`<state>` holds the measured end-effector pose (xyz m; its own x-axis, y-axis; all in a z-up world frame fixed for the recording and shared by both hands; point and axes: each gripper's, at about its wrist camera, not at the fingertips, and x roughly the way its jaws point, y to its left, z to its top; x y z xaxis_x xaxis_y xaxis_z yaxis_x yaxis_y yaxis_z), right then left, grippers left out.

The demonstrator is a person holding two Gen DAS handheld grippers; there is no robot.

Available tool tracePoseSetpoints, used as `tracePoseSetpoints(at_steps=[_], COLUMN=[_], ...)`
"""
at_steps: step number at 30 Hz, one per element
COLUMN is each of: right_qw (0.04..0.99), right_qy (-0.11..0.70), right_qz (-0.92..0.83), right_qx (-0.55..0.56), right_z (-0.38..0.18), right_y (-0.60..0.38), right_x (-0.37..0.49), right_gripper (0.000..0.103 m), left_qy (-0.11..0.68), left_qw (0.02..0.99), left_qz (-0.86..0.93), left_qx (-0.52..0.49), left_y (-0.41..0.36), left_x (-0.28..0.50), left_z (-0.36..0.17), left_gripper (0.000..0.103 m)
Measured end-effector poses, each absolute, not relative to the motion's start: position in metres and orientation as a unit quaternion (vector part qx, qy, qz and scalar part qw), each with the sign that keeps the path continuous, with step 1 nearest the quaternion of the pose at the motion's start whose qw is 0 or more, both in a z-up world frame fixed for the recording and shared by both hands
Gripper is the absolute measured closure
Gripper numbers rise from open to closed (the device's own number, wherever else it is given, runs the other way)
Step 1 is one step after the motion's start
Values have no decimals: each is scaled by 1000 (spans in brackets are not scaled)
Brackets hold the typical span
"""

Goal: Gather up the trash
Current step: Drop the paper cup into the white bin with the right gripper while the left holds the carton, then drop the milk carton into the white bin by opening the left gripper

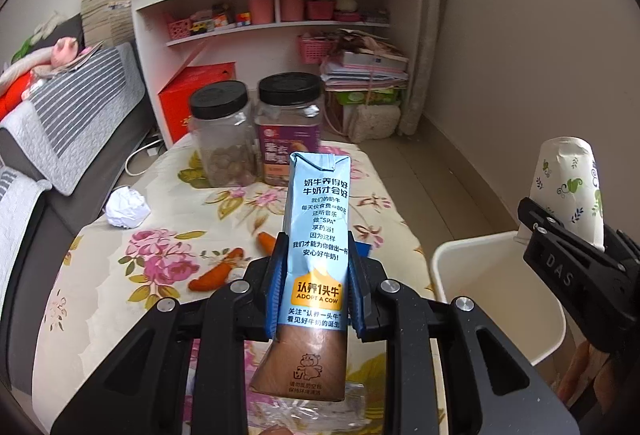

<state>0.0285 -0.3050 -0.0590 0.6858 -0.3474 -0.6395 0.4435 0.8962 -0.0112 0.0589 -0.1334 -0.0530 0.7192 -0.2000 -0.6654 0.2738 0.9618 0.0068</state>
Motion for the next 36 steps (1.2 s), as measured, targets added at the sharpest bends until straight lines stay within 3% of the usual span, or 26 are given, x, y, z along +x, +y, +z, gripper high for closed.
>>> tracePoseSetpoints(at_steps=[8,11,15,29,30,32,36], right_qw=[899,890,880,870,870,869,867], right_qy=[348,351,342,295,292,288,283], right_qz=[-242,-261,-290,-331,-332,-335,-337], right_qx=[107,127,153,216,219,224,234], right_z=[-58,-59,-57,-42,-41,-40,-38], right_y=[-348,-363,-386,-431,-433,-437,-442], right_x=[11,2,-12,-55,-58,-59,-61], right_gripper=[47,29,19,13,13,13,12], left_qy=[364,370,380,429,430,431,435], left_qw=[916,911,904,868,866,864,860], left_qz=[-157,-168,-183,-246,-252,-259,-264], left_qx=[65,68,61,43,42,38,35], left_y=[-175,-191,-210,-275,-279,-282,-285], left_x=[44,40,36,20,19,17,15], left_z=[-62,-67,-72,-93,-94,-93,-95], left_gripper=[77,77,77,75,73,57,50])
